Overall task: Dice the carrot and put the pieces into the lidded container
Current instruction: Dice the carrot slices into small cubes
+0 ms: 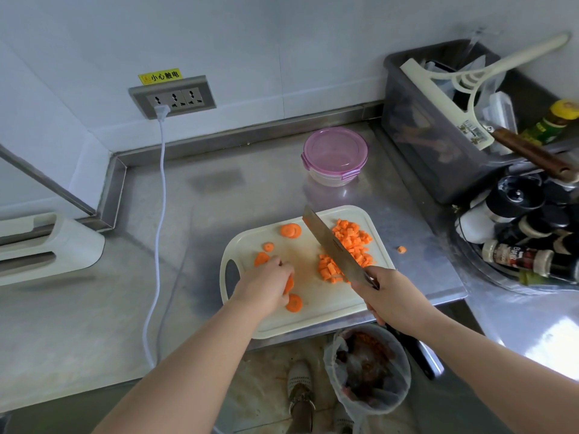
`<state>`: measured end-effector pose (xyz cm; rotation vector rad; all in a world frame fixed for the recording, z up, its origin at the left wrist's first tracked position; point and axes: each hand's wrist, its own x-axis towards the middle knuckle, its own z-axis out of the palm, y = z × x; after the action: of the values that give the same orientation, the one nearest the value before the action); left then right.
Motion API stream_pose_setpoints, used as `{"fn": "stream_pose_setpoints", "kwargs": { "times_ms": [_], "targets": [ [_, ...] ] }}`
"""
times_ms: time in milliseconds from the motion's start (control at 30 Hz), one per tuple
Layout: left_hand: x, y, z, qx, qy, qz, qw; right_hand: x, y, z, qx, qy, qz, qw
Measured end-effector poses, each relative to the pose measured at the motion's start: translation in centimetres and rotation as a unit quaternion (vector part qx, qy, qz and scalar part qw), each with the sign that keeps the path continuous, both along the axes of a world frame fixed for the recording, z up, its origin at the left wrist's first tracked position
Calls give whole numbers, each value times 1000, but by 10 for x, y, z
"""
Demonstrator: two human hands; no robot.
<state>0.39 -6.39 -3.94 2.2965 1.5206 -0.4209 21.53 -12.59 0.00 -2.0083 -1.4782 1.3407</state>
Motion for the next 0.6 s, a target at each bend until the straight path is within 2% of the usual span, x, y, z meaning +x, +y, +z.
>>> {"fn": "stream_pose_setpoints", "kwargs": {
  "times_ms": [233,467,600],
  "targets": [
    [15,4,-10,61,-60,49,995,-8,-14,-13,-24,-27,46,998],
    [21,-6,-16,46,-135,196,970,-17,-22,-28,-24,-32,54,998],
    [31,-9,-14,21,-189,276,942,-22,-27,-35,-17,-40,58,997]
  ]
}}
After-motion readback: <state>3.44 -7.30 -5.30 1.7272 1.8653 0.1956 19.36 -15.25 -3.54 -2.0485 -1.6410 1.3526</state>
